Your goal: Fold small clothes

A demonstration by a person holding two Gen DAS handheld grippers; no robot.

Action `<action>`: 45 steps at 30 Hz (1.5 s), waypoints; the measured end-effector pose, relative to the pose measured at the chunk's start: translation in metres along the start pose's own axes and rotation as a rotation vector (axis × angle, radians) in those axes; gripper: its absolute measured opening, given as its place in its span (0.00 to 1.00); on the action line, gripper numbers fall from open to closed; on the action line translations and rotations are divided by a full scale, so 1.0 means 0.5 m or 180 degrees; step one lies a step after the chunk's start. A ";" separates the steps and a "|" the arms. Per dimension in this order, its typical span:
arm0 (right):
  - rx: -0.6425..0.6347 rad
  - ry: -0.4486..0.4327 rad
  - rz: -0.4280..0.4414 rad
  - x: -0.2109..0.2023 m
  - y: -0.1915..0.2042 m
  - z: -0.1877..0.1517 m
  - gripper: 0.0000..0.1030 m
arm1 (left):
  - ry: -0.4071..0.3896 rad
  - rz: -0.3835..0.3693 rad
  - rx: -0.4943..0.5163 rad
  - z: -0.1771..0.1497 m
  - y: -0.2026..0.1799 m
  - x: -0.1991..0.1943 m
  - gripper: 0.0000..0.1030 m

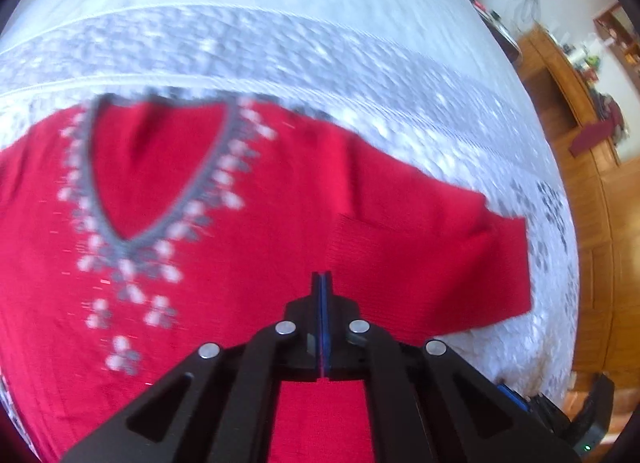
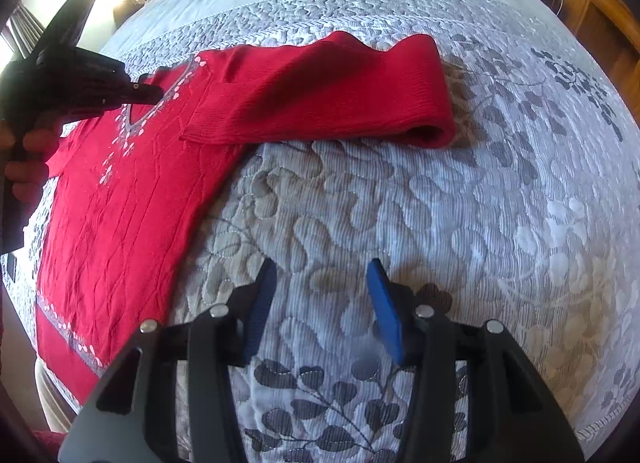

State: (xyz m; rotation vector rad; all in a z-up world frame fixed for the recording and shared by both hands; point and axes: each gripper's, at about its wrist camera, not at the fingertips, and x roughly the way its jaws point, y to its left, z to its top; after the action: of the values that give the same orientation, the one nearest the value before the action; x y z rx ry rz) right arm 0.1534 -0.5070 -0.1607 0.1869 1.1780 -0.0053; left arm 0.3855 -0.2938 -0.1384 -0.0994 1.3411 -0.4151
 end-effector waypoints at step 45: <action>0.0063 -0.0063 0.0115 0.007 0.022 0.009 0.48 | -0.0585 -0.0458 -0.0357 0.058 0.196 -0.184 0.03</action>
State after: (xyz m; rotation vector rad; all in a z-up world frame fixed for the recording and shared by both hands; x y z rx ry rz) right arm 0.1599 -0.4965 -0.1605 0.2250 1.1548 0.0130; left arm 0.4208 -0.1761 -0.0764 -0.3214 1.1791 -0.4408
